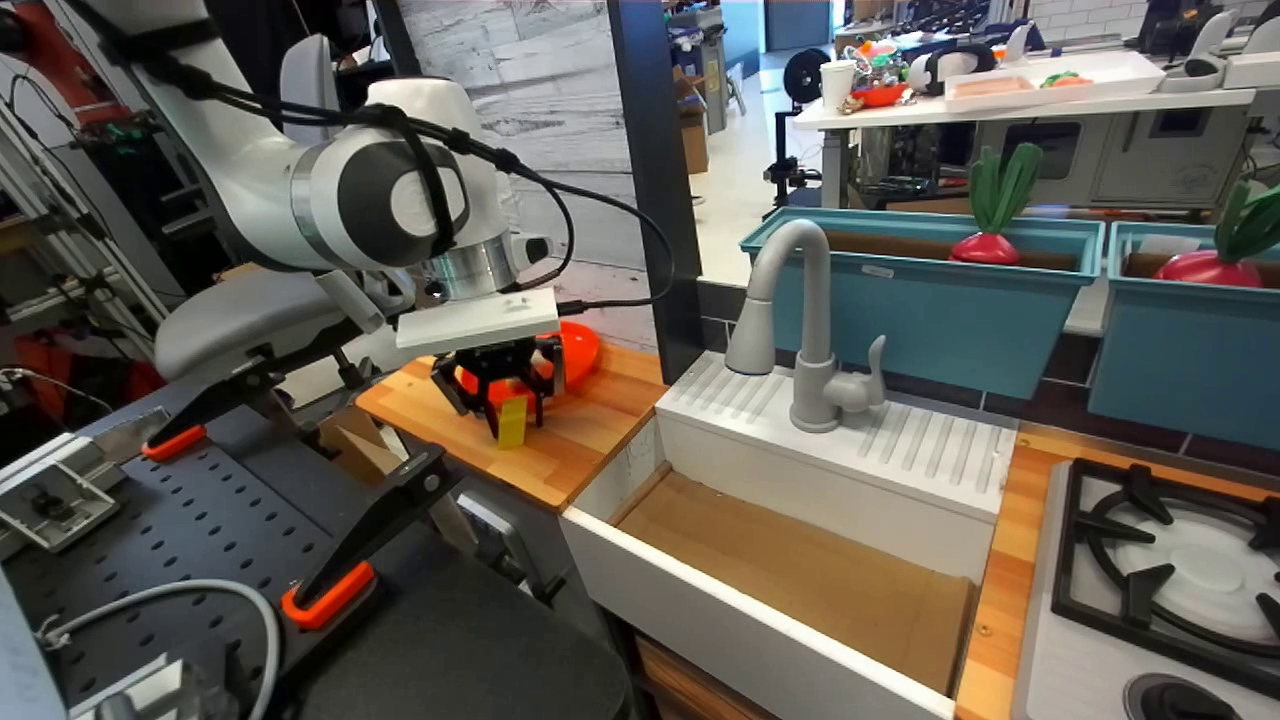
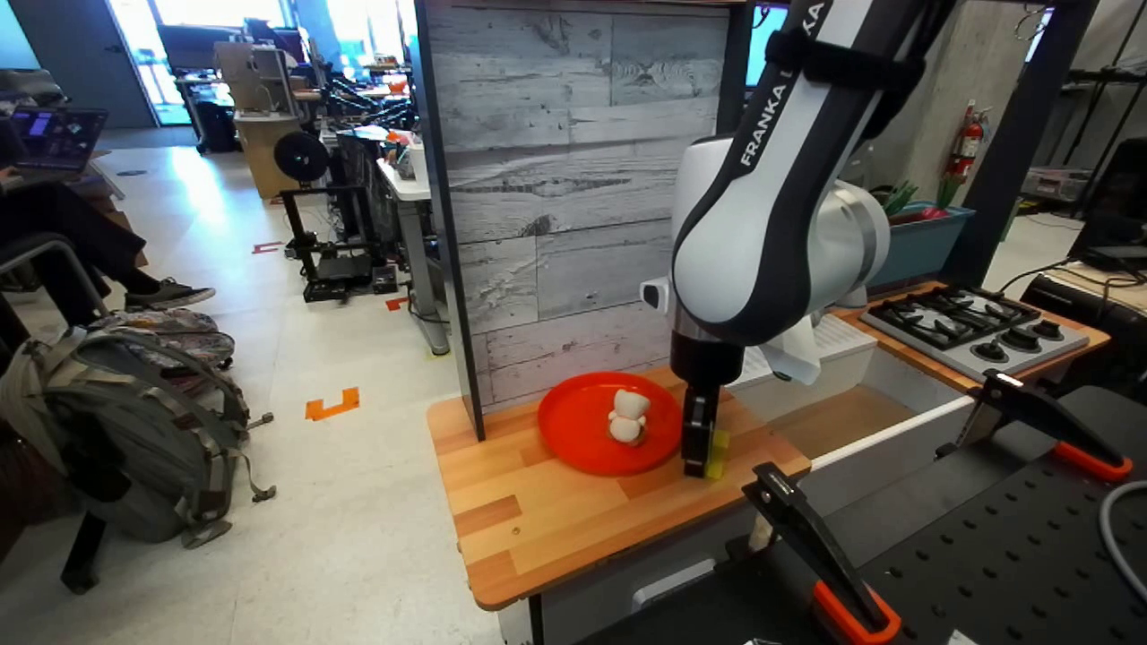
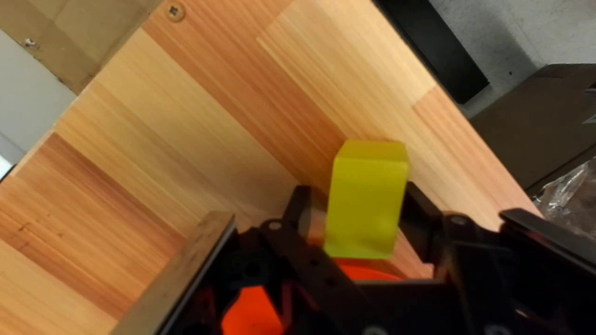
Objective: Move the yellow block to the left.
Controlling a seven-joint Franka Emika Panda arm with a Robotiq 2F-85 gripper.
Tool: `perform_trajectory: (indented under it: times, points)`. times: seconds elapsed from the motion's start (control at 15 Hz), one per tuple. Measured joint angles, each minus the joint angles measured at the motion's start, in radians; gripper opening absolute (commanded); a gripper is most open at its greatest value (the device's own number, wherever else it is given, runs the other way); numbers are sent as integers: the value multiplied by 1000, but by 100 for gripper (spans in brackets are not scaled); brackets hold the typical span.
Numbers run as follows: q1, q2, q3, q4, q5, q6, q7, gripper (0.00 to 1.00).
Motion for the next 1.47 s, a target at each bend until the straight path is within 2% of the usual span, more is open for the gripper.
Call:
perform_trajectory:
  times: [0.13, 0.53, 0.8, 1.2, 1.47]
  points:
    - [0, -4, 4, -3, -4, 0, 1, 10]
    - [-8, -14, 3, -27, -6, 24, 9, 9]
    - [-11, -48, 7, -106, -6, 91, 23, 9]
    - [-9, -197, 35, -249, -21, 137, 61, 9]
    - [-9, -274, 93, -269, -21, 131, 86, 9]
